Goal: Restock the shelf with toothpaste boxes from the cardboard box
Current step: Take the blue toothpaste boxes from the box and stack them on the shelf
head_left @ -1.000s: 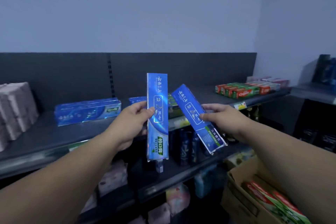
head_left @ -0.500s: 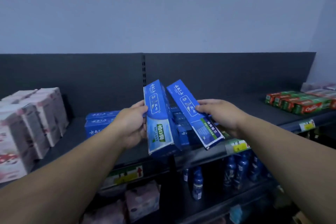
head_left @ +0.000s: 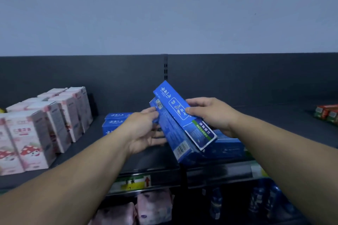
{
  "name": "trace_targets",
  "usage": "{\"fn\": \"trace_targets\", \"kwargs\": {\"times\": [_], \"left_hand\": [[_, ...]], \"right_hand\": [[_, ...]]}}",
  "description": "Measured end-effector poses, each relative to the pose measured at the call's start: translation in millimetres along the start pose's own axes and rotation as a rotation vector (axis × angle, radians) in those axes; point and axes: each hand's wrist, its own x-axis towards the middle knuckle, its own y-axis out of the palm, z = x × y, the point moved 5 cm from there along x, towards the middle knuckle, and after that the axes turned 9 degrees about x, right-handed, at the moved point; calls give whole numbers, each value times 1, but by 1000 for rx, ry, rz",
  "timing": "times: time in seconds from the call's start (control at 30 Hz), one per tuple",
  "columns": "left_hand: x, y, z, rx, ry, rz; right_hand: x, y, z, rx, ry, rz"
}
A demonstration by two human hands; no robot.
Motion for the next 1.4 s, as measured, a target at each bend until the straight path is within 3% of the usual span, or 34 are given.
{"fn": "trace_targets", "kwargs": {"times": [0.27, 0.63, 0.77, 1.07, 1.23, 1.4], "left_hand": [[3, 12, 8, 65, 64, -46], [8, -6, -1, 109, 106, -134], [2, -25, -17, 248, 173, -131], [-15, -51, -38, 652, 247, -97], [-9, -57, -50, 619, 306, -180], [0, -54, -57, 585, 371, -262]], "right_hand": [[11, 13, -10, 198, 43, 88], [11, -9, -4, 198, 52, 112], [10, -20, 10, 150, 20, 127], [22, -52, 40, -44, -4, 56], [43, -75, 45, -355, -25, -44], [59, -82, 44, -742, -77, -24]]}}
